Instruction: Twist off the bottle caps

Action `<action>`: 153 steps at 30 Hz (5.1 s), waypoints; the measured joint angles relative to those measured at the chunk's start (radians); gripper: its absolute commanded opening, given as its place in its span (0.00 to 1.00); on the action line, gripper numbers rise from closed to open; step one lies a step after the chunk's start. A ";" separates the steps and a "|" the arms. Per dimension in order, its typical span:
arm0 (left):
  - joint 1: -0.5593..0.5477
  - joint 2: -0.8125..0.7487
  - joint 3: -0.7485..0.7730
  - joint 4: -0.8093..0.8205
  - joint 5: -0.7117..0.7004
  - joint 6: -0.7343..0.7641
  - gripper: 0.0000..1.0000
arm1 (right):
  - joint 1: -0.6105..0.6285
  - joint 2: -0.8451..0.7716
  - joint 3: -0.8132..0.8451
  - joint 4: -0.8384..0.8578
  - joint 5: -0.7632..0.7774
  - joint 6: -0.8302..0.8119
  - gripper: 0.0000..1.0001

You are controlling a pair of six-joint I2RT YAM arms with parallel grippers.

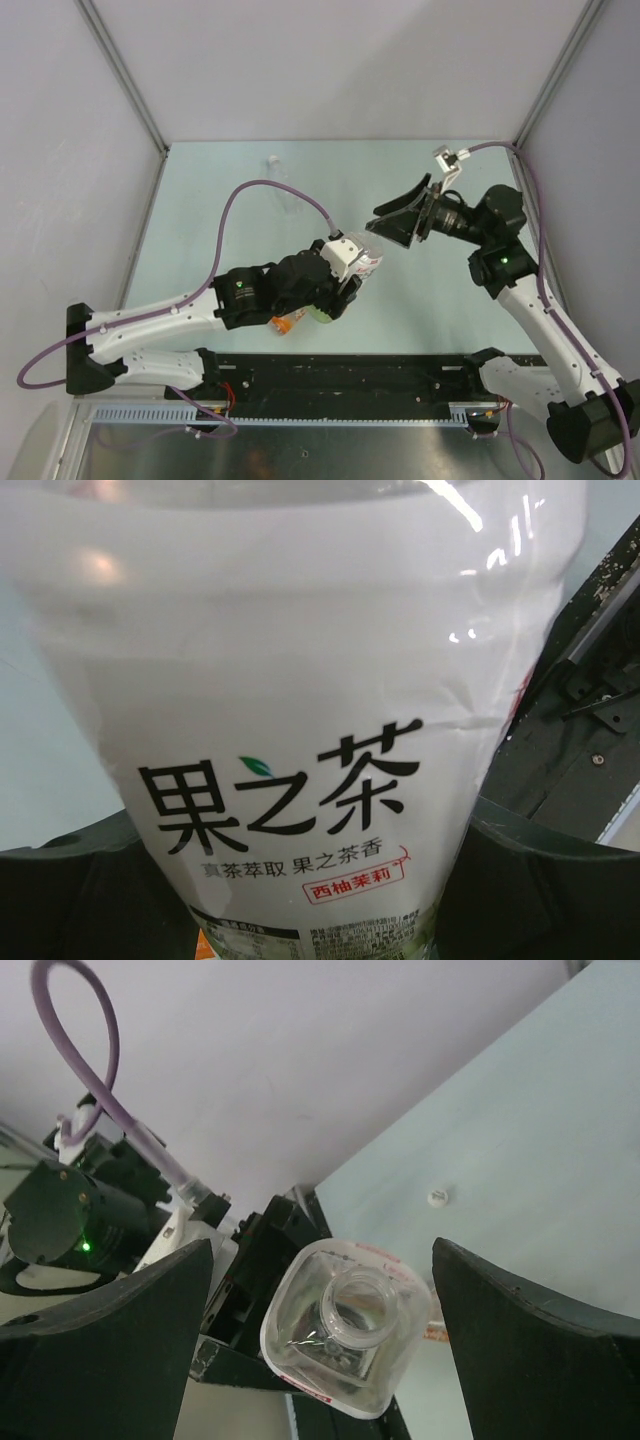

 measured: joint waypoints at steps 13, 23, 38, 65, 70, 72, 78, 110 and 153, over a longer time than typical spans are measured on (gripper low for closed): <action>0.000 -0.022 0.010 -0.015 0.026 -0.006 0.00 | 0.115 0.037 0.002 -0.087 0.059 -0.105 0.08; -0.001 -0.028 0.010 -0.024 0.029 -0.010 0.83 | 0.127 0.033 0.004 -0.102 0.087 -0.109 0.00; -0.001 -0.118 0.010 -0.014 -0.056 -0.010 0.99 | 0.116 0.026 0.006 -0.227 0.194 -0.208 0.00; -0.001 -0.063 0.009 -0.015 -0.157 -0.026 0.99 | 0.106 0.109 0.051 -0.440 1.289 -0.521 0.00; 0.011 -0.037 -0.004 -0.015 -0.109 -0.050 1.00 | 0.108 0.119 -0.022 -0.349 1.332 -0.560 0.00; 0.035 -0.030 -0.014 -0.014 -0.062 -0.063 1.00 | 0.109 0.120 -0.064 -0.312 1.343 -0.576 0.00; 0.155 -0.021 -0.061 -0.014 0.075 -0.110 1.00 | 0.118 0.120 -0.130 -0.221 1.370 -0.607 0.00; 0.317 0.078 -0.197 -0.052 0.135 -0.147 0.99 | 0.124 -0.124 -0.216 -0.221 1.282 -0.510 0.99; 0.262 0.201 -0.196 -0.112 0.100 -0.154 0.51 | -0.150 0.047 0.182 -0.596 0.507 -0.203 0.99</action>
